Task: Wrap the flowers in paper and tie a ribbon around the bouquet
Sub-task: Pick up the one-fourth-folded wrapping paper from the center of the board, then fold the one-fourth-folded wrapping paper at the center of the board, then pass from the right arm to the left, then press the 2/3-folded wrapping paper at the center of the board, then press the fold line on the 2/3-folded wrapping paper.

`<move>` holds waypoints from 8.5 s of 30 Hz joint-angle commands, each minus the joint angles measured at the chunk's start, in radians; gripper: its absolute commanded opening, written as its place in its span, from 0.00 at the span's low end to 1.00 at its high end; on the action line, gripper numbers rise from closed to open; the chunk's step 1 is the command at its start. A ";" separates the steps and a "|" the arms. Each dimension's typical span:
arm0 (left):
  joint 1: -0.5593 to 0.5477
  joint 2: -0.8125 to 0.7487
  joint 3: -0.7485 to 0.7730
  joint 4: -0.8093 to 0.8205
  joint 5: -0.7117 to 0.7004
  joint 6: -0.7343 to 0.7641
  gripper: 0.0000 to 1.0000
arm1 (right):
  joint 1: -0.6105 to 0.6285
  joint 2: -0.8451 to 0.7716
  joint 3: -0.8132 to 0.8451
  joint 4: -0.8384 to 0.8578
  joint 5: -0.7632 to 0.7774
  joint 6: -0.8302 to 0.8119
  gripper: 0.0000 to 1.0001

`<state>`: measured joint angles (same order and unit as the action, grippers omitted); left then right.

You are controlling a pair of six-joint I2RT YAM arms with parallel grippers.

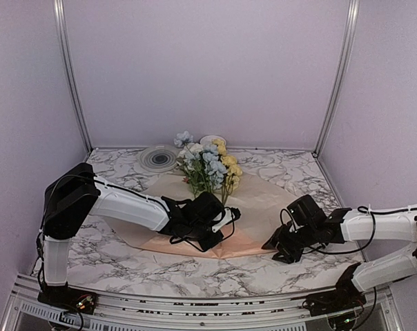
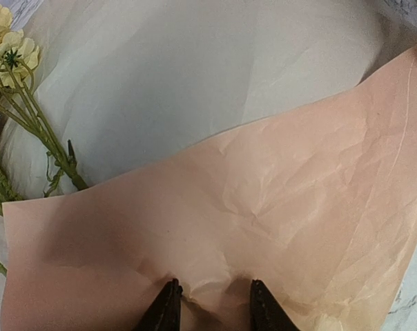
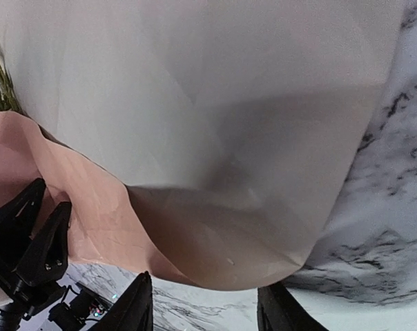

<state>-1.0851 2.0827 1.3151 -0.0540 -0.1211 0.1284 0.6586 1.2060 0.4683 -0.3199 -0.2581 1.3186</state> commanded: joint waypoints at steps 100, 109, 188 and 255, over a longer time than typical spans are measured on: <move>0.255 -0.281 -0.496 0.247 0.449 -0.418 0.07 | 0.358 0.496 0.676 0.147 0.227 -0.871 0.00; 0.279 -0.223 -0.480 0.266 0.426 -0.437 0.00 | 0.366 0.624 0.727 0.258 0.058 -0.921 0.00; 0.575 -0.132 -0.628 0.637 0.490 -0.710 0.00 | 0.359 0.836 0.769 0.166 -0.078 -1.023 0.22; 0.282 -0.348 -0.561 0.050 0.314 -0.641 0.07 | 0.375 0.794 0.634 0.245 -0.102 -0.978 0.17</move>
<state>-0.8032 1.7203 0.7719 0.1349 0.2234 -0.5541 1.0267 2.0048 1.1385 0.0437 -0.3737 0.3290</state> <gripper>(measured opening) 0.071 0.168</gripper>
